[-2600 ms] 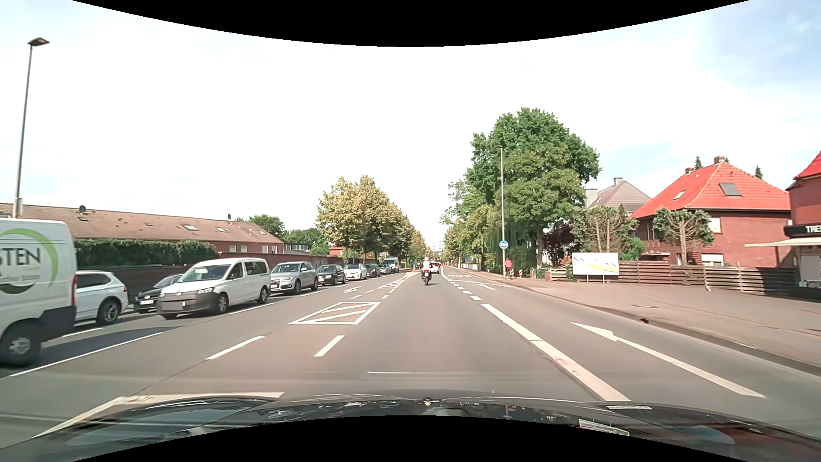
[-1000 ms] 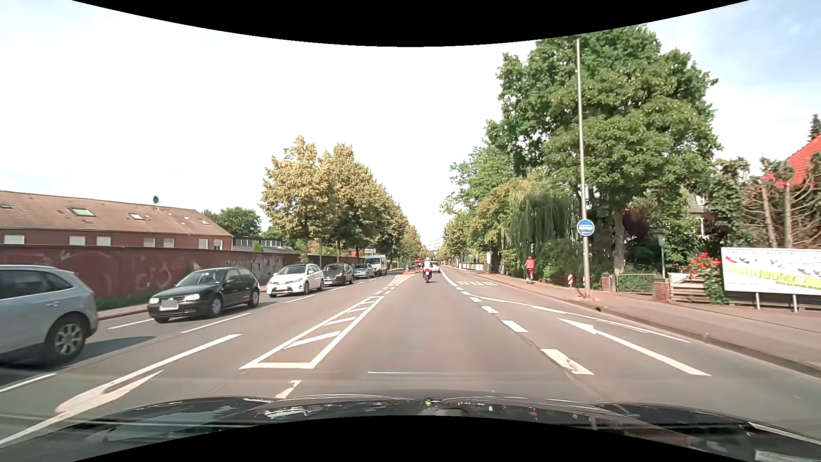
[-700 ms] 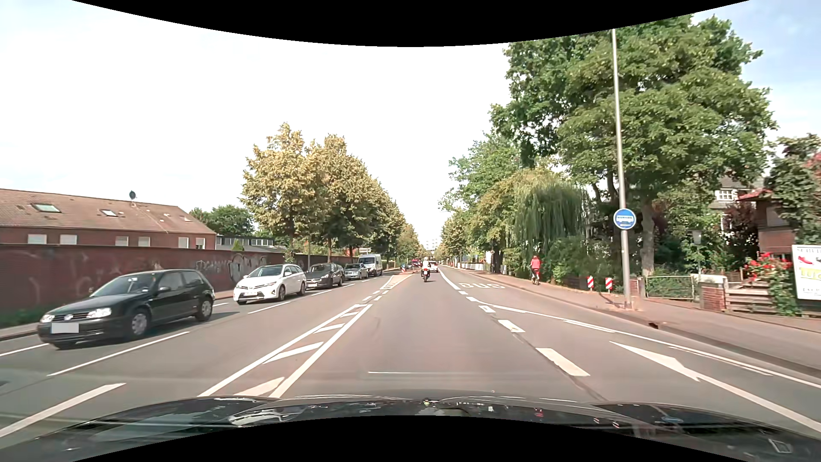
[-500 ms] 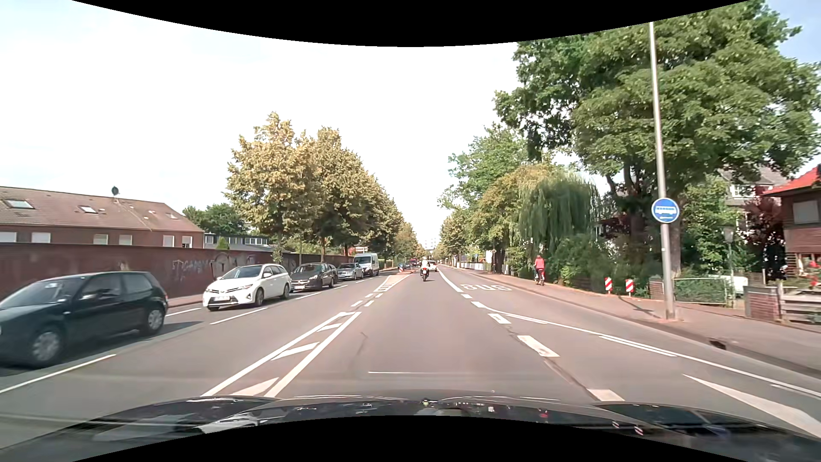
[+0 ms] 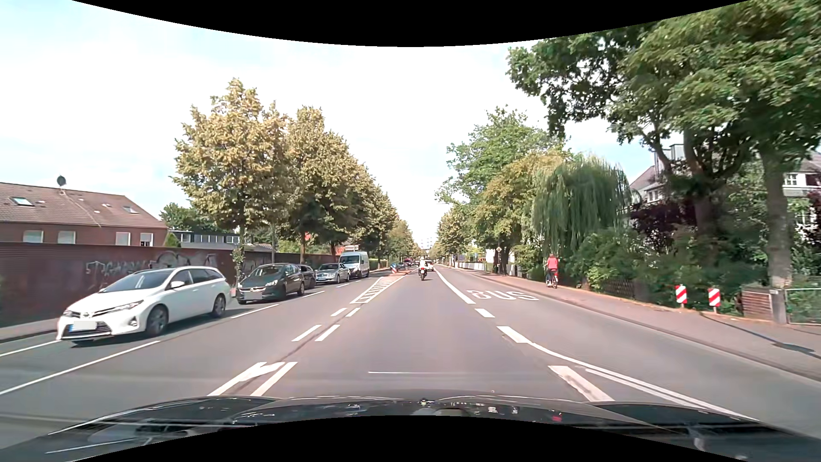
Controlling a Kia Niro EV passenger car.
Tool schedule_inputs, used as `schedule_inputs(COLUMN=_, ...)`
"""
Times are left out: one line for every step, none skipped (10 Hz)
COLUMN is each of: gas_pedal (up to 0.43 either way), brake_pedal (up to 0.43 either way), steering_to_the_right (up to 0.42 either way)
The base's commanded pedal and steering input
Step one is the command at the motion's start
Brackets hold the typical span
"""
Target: Follow the waypoints while adhering to traffic rules and regulations
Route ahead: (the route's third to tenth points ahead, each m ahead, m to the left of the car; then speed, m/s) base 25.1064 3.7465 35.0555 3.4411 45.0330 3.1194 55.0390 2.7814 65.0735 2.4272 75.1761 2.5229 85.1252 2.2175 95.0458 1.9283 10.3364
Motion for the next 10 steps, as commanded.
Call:
schedule_inputs(gas_pedal=0.157, brake_pedal=0.0, steering_to_the_right=0.005)
schedule_inputs(gas_pedal=0.157, brake_pedal=0.0, steering_to_the_right=0.005)
schedule_inputs(gas_pedal=0.157, brake_pedal=0.0, steering_to_the_right=0.005)
schedule_inputs(gas_pedal=0.157, brake_pedal=0.0, steering_to_the_right=0.006)
schedule_inputs(gas_pedal=0.157, brake_pedal=0.0, steering_to_the_right=0.006)
schedule_inputs(gas_pedal=0.157, brake_pedal=0.0, steering_to_the_right=0.003)
schedule_inputs(gas_pedal=0.157, brake_pedal=0.0, steering_to_the_right=0.0)
schedule_inputs(gas_pedal=0.157, brake_pedal=0.0, steering_to_the_right=-0.001)
schedule_inputs(gas_pedal=0.157, brake_pedal=0.0, steering_to_the_right=-0.001)
schedule_inputs(gas_pedal=0.157, brake_pedal=0.0, steering_to_the_right=-0.001)
